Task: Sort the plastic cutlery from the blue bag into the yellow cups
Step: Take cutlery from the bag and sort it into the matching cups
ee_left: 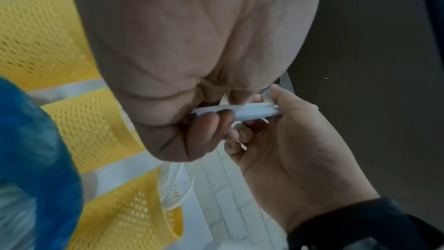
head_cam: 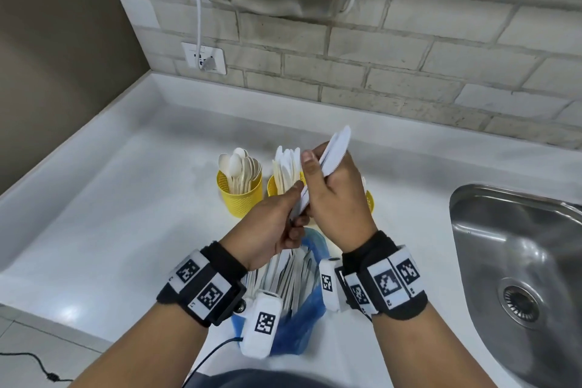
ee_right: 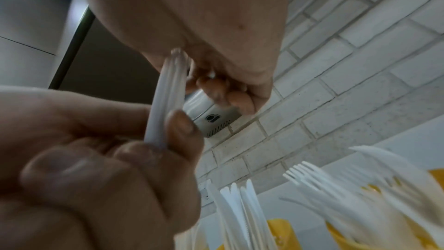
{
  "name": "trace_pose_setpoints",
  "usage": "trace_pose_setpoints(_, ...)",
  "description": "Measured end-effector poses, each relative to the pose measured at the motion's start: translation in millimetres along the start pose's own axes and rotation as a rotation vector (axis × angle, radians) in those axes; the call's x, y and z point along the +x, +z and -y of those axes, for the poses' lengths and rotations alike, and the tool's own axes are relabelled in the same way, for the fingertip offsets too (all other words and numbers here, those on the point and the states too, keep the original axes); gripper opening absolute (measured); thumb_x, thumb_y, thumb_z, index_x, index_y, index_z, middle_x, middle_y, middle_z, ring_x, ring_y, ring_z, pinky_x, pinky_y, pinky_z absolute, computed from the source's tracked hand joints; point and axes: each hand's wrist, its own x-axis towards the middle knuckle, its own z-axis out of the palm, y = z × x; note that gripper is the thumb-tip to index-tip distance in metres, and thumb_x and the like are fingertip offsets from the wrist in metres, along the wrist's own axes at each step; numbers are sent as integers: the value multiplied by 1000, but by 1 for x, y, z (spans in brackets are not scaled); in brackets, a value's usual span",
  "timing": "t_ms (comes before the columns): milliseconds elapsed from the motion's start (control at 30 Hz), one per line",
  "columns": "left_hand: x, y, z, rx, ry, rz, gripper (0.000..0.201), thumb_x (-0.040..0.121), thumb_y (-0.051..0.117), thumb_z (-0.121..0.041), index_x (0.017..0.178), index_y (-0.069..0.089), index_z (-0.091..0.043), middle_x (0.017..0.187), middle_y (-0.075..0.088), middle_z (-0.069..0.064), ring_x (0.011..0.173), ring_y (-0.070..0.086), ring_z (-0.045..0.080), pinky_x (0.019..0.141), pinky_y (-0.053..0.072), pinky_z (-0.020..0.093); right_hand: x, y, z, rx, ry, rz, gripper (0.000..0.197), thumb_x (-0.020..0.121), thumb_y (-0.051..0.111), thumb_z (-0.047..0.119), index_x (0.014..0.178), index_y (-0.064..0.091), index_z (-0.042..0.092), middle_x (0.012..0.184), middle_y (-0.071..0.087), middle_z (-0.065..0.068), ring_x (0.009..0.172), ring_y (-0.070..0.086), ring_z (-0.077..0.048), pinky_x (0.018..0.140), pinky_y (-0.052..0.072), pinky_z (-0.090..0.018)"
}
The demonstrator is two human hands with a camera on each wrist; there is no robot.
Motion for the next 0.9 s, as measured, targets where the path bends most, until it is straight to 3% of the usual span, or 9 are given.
trace_pose_setpoints(133,-3,-4,6,14,45,13,45,108,42,-45,80,58,-13,72,45,6,58,40,15,54,36,24,-2,-9,0,-96,119,144,39,107,49,36,77,57,12,60,66,-2,56,66,-16,61,53,-40)
trace_pose_setpoints(233,-2,-8,7,121,103,-12,43,110,38,-40,95,66,-11,82,59,10,61,56,19,57,47,27,-1,-15,-4,-115,91,134,38,105,53,29,74,60,9,56,64,1,56,65,-15,63,52,-40)
trace_pose_setpoints(367,11,-34,15,751,405,-304,23,108,47,-31,116,68,-24,104,64,-2,81,62,6,76,50,26,9,-19,-16,-118,86,-24,40,101,54,31,73,62,3,57,63,-10,59,65,-25,66,51,-43)
trace_pose_setpoints(433,19,-46,22,1050,479,-345,23,102,58,-29,123,67,-25,109,55,-3,85,57,4,85,49,26,15,-21,-21,-156,65,-71,42,100,54,32,70,59,4,55,61,-10,58,63,-22,66,49,-38)
trace_pose_setpoints(500,29,-53,31,1197,473,-321,28,96,67,-26,125,68,-23,112,47,-2,89,56,11,90,50,27,22,-21,-25,-222,31,-94,43,102,55,29,62,51,12,51,57,-3,55,58,-13,57,42,-25)
trace_pose_setpoints(567,36,-55,37,1258,492,-323,26,94,71,-21,119,73,-18,111,43,-2,92,55,16,92,50,29,29,-18,-28,-294,17,-85,47,103,55,28,58,41,23,49,51,4,51,55,-8,51,33,-19)
trace_pose_setpoints(633,40,-57,39,1268,525,-346,21,95,70,-18,114,76,-16,109,42,-1,90,55,16,90,50,27,34,-14,-30,-343,31,-64,49,104,53,31,58,37,26,50,50,5,48,52,-9,53,33,-26)
trace_pose_setpoints(733,41,-55,40,1251,537,-363,19,96,70,-18,113,78,-15,108,43,-1,93,57,18,89,44,22,37,-7,-35,-374,36,-35,47,104,50,34,59,37,29,56,58,-2,55,58,-24,56,41,-32)
trace_pose_setpoints(900,43,-53,38,1256,558,-360,18,95,71,-17,111,79,-16,105,44,-1,89,53,13,85,42,20,34,8,-49,-463,224,152,41,99,52,53,80,53,16,76,63,-9,72,60,-30,65,41,-31)
